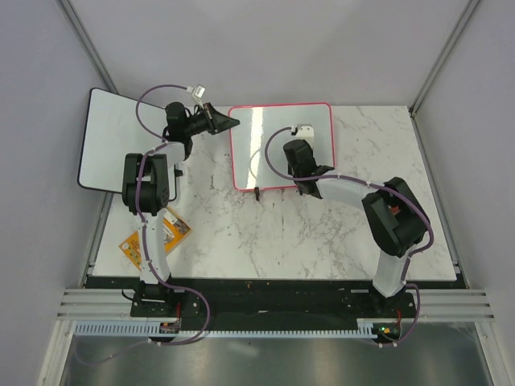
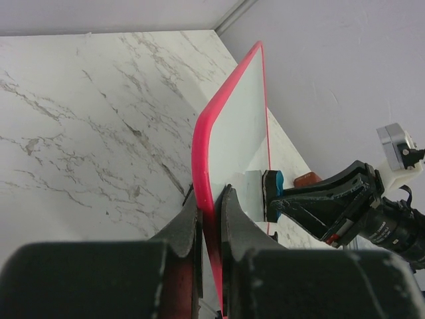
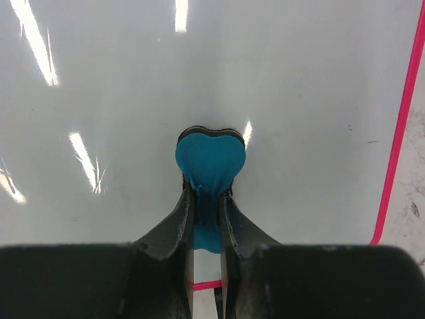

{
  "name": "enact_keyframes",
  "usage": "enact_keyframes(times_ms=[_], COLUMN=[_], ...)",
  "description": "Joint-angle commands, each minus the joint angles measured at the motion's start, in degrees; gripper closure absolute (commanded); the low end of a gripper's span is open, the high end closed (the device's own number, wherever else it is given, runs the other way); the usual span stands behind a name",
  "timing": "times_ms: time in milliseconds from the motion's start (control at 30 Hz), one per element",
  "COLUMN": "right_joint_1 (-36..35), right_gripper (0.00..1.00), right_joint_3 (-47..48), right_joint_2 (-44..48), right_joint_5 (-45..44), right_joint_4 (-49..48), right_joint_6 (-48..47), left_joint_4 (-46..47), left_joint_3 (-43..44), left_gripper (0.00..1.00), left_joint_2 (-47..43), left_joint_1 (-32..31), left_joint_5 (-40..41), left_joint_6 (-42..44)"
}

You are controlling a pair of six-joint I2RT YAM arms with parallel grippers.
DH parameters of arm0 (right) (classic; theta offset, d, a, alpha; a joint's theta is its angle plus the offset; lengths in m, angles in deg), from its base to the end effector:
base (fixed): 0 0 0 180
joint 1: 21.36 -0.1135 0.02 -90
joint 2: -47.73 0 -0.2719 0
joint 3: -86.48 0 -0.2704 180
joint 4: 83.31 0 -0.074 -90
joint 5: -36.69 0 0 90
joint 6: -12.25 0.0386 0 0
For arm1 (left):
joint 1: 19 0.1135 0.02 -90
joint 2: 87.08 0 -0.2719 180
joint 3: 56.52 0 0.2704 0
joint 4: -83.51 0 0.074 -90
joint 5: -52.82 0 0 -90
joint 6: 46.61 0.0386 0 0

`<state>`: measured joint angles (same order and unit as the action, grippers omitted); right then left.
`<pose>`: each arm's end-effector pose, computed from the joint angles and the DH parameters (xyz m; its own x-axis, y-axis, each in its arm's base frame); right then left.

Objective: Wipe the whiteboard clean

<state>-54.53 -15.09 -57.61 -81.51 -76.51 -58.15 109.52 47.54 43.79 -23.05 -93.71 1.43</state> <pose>0.3640 0.2161 0.1934 -0.4890 0.0336 -0.8716 0.0116 0.9994 0.0320 0.5309 -0.0699 0.1958 -0.5927 -0.3277 -0.7358 0.6383 0.3659 -0.6772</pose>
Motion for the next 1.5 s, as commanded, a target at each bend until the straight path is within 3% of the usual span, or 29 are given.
enact_keyframes(times_ms=[0, 200, 467, 733, 933, 1467], right_joint_1=[-5.7, -10.7, -11.7, -11.5, -9.0, 3.6], right_gripper=[1.00, 1.00, 1.00, 1.00, 1.00, 1.00], right_joint_3=[2.3, 11.7, 23.9, 34.1, 34.9, 27.8], right_joint_2=[-8.3, -14.0, -18.3, -24.3, -24.1, -17.4], right_joint_5=[5.2, 10.9, 11.9, 4.0, -1.4, -1.4], right_joint_4=[6.8, 8.8, 11.0, 11.8, 11.4, 9.4], right_joint_6=[-4.2, -7.0, -8.6, -8.1, -5.6, -1.7], left_joint_4=[1.2, 0.7, -0.9, -3.7, -4.4, -5.2], left_joint_3=[0.2, 0.3, 0.9, 1.2, 1.4, 1.4], left_gripper=[0.98, 0.98, 0.98, 0.98, 0.98, 0.98], left_joint_2=[1.6, 1.6, 1.5, 1.1, 1.1, 1.1], left_joint_1=[-0.5, -0.8, -1.5, -1.7, -1.7, -1.7], left_joint_5=[-0.2, -0.6, -0.7, -0.6, -0.5, -0.4], left_joint_6=[13.3, 13.7, 15.4, 18.0, 18.8, 19.8])
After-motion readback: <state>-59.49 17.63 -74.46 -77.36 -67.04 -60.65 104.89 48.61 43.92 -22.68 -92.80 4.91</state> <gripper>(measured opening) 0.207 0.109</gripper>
